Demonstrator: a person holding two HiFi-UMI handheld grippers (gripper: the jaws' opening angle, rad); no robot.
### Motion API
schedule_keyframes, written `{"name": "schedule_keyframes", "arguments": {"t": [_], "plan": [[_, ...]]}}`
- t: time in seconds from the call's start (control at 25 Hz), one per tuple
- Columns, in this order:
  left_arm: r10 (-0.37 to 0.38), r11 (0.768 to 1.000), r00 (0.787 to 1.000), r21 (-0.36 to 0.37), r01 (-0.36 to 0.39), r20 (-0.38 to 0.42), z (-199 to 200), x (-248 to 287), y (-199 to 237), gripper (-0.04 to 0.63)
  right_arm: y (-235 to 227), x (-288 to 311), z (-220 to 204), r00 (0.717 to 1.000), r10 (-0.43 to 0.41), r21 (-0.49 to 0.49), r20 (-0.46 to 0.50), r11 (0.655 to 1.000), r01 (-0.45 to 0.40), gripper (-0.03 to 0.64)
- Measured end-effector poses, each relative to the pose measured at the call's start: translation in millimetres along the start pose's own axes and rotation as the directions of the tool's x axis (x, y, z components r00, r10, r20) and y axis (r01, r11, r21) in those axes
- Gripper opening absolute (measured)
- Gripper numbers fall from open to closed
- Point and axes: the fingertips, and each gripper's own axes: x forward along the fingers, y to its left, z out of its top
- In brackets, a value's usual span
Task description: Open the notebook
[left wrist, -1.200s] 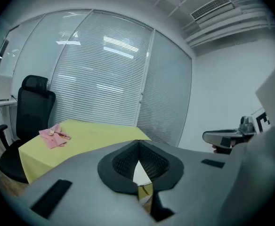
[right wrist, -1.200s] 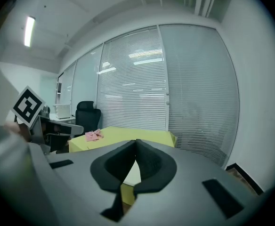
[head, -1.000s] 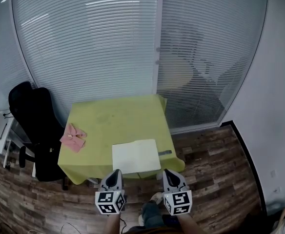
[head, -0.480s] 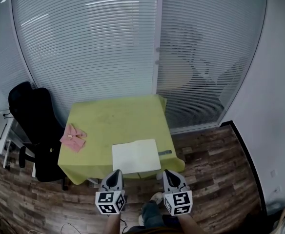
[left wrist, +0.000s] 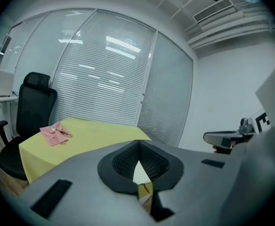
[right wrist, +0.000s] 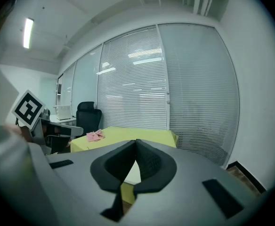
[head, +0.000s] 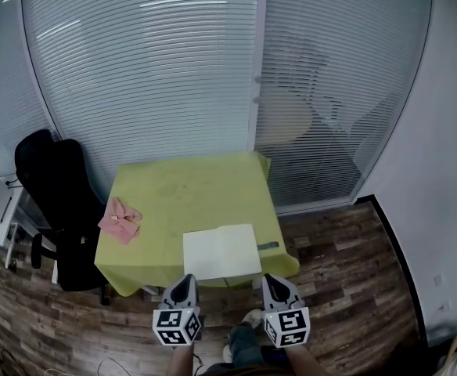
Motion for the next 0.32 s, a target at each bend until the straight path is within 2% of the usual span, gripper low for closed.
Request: {"name": "schedule_keyframes", "arguments": {"t": [0.32], "plan": [[0.001, 1.000, 1.000, -0.024, -0.001, 0.009, -3.1, -5.2, 7.4, 0.023, 3.5, -1.2, -3.9, 1.000, -0.006, 0.000, -0.015, 1.000, 0.006, 0.012]]}}
